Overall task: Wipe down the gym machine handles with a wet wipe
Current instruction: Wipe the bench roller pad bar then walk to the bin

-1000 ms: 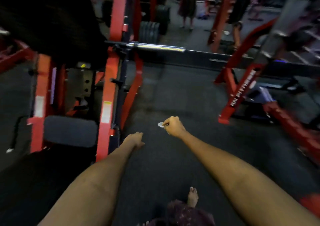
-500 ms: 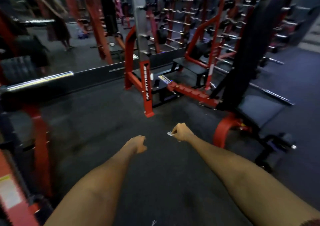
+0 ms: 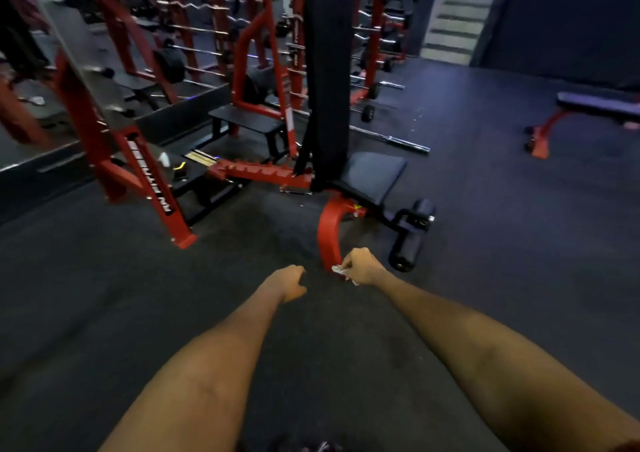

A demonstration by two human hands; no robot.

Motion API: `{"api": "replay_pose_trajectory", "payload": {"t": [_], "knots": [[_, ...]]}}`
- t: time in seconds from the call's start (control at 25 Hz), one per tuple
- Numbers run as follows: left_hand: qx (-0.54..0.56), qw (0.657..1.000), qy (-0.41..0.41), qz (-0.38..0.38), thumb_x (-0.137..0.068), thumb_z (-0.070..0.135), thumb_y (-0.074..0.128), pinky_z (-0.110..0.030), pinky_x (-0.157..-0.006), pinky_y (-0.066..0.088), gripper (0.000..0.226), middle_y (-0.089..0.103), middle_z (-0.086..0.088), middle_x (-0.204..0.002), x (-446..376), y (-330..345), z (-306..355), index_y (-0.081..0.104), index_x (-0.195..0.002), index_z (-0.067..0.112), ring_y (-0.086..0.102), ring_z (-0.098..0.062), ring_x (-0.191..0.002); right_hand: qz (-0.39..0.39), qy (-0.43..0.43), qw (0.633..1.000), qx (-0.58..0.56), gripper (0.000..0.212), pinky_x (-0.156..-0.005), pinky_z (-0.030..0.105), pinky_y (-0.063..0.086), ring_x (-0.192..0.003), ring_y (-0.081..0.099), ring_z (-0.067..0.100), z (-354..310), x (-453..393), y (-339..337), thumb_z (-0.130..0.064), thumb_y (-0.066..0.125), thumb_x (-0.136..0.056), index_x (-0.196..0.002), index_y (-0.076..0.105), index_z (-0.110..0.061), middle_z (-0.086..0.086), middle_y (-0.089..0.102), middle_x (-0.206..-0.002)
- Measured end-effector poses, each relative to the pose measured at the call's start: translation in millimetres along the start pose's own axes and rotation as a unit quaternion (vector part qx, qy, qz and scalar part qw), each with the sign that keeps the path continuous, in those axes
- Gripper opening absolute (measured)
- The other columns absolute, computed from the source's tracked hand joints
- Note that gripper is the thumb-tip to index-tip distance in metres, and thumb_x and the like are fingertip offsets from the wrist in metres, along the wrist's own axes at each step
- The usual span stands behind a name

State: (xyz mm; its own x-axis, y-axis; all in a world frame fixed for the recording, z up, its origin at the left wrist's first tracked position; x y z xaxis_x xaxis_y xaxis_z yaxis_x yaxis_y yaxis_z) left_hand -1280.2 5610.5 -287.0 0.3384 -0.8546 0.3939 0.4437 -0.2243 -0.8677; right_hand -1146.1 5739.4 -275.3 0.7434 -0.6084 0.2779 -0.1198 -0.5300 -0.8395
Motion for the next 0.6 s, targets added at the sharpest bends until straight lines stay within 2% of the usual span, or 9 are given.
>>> {"api": "replay_pose_trajectory", "payload": {"t": [0.12, 0.24, 0.4, 0.52, 0.6], "knots": [[0.001, 1.0, 0.022, -0.019, -0.091, 0.024, 0.057, -0.033, -0.108, 0.034, 0.055, 0.039, -0.009, -0.145, -28.0, 19.2, 58.6, 0.038, -0.141, 0.011, 0.042, -0.025, -0.131, 0.003, 0.025, 1.0, -0.003, 0.021, -0.071, 0.035, 0.053, -0.069, 0.064, 0.025, 61.3, 18.1, -22.1, -0.013, 0.059, -0.088, -0.083, 0.071, 0.004, 0.02, 0.071, -0.081], [-0.002, 0.998, 0.056, -0.036, -0.091, 0.023, 0.056, -0.031, -0.107, 0.034, 0.053, 0.04, -0.01, -0.144, -51.8, 31.6, 114.9, 0.04, -0.139, 0.009, 0.042, -0.026, -0.13, 0.008, 0.062, 0.998, -0.008, 0.015, -0.068, 0.037, 0.054, -0.067, 0.059, 0.024, 120.2, 29.6, -36.0, -0.002, 0.056, -0.086, -0.081, 0.07, 0.002, 0.02, 0.07, -0.085], [-0.043, 0.994, 0.085, -0.056, -0.091, 0.022, 0.055, -0.034, -0.107, 0.035, 0.054, 0.039, -0.01, -0.145, -87.2, 37.2, 159.9, 0.038, -0.142, 0.01, 0.042, -0.027, -0.13, 0.02, 0.091, 0.995, -0.026, 0.023, -0.071, 0.042, 0.055, -0.061, 0.056, 0.025, 174.0, 30.0, -45.2, -0.002, 0.054, -0.088, -0.067, 0.064, 0.0, 0.023, 0.066, -0.073], [-0.075, 0.989, 0.094, -0.081, -0.091, 0.022, 0.054, -0.035, -0.107, 0.035, 0.055, 0.038, -0.01, -0.145, -126.6, 36.4, 176.7, 0.036, -0.142, 0.009, 0.042, -0.028, -0.13, 0.031, 0.117, 0.991, -0.058, 0.017, -0.075, 0.041, 0.055, -0.08, 0.064, 0.032, 207.6, 10.0, -58.3, 0.0, 0.054, -0.087, -0.084, 0.07, 0.004, 0.021, 0.069, -0.089], [-0.093, 0.986, 0.097, -0.095, -0.091, 0.022, 0.055, -0.036, -0.105, 0.037, 0.054, 0.041, -0.01, -0.142, -160.6, 33.1, 185.5, 0.038, -0.141, 0.01, 0.044, -0.028, -0.127, 0.038, 0.128, 0.988, -0.074, 0.017, -0.077, 0.041, 0.055, -0.084, 0.065, 0.033, 226.2, -13.0, -70.2, 0.003, 0.053, -0.086, -0.087, 0.07, 0.004, 0.02, 0.069, -0.093]]}}
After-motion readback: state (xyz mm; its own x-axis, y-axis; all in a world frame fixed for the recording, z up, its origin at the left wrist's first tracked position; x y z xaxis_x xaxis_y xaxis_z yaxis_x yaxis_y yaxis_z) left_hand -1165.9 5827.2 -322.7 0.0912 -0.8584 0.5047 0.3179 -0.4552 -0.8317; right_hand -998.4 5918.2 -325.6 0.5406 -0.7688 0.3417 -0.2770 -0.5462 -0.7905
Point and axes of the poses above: each hand's wrist, its own x-axis away from the middle knuckle, its own y-axis out of the palm, z = x × y, the point moved 3 cm from there along -x, towards the middle knuckle
